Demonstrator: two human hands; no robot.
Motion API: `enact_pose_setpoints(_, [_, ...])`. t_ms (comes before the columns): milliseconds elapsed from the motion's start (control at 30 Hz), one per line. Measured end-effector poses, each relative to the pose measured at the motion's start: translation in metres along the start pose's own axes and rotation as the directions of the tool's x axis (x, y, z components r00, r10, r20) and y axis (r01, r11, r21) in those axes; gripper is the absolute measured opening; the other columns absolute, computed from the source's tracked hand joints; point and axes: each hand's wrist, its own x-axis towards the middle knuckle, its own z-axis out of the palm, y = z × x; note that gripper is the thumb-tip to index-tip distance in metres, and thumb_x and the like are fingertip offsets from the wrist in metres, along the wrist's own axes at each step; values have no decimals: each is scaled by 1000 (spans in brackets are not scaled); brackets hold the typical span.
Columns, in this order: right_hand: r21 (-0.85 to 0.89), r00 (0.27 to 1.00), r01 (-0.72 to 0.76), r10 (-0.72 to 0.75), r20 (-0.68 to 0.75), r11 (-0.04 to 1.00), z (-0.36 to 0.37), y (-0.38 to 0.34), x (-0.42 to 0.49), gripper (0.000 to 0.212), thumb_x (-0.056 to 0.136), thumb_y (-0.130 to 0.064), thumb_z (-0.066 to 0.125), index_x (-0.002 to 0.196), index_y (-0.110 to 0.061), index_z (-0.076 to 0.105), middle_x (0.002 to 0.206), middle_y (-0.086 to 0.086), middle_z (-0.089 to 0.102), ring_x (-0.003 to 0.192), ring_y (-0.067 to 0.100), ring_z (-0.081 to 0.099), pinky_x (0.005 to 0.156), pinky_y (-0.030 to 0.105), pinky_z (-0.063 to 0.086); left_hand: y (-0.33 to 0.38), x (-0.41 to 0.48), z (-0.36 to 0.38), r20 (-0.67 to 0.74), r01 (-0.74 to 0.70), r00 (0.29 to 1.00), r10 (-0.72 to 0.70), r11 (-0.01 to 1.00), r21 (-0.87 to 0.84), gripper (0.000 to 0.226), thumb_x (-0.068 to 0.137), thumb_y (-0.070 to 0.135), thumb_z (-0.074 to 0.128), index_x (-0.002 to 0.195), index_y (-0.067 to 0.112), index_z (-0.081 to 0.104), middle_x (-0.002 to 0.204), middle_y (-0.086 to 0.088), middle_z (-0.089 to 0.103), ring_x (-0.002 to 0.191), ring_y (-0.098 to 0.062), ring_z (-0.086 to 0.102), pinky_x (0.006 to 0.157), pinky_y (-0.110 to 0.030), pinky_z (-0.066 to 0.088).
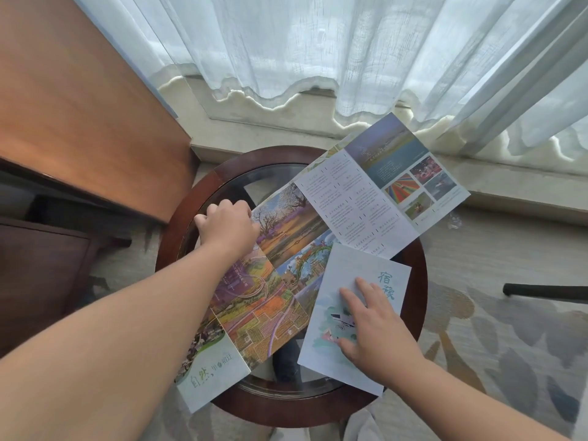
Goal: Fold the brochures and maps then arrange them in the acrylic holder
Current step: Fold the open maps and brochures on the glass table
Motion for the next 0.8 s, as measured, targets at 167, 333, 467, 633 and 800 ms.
enact_pose_setpoints(167, [4,1000,7,-7,-1,1000,1,1,0,83,88,-59,54,152,-30,10,163,-1,-5,150,23,-5,122,39,11,-1,4,0,27,71,997,-70,996,-50,28,91,40,53,110,21,60,115,-7,56,110,-30,50,94,-45,35])
enact_pose_setpoints(333, [18,1000,1,-2,16,1000,0,3,0,85,87,-58,55,153,-31,8,163,-3,-6,150,22,-6,121,39,11,-2,1,-8,45,51,998,-42,970,-240,15,92,33,54,88,19,57,103,-6,56,90,-27,56,75,-36,44])
enact_pose_setpoints(467, [54,999,-3,2,35,999,0,5,1,87,86,-60,56,153,-31,8,163,-3,-7,150,21,-7,120,38,10,2,-9,-26,30,-41,998,54,943,-330,16,96,30,50,86,18,53,80,-1,63,77,-24,59,58,-32,37])
enact_pose_setpoints(633, [107,996,-20,11,91,994,-13,5,-2,92,83,-64,57,154,-31,8,163,-4,-6,150,19,-4,121,38,12,10,-38,-68,-129,-227,972,195,917,-328,13,99,30,51,90,20,51,71,3,59,68,-20,57,55,-35,43])
enact_pose_setpoints(800, [263,999,44,-47,4,964,-53,-31,-16,98,78,-69,60,153,-37,6,163,-10,-2,150,14,4,119,39,18,22,-54,-123,-168,-270,961,221,886,-377,12,95,32,56,89,22,54,73,7,60,69,-14,57,55,-31,38])
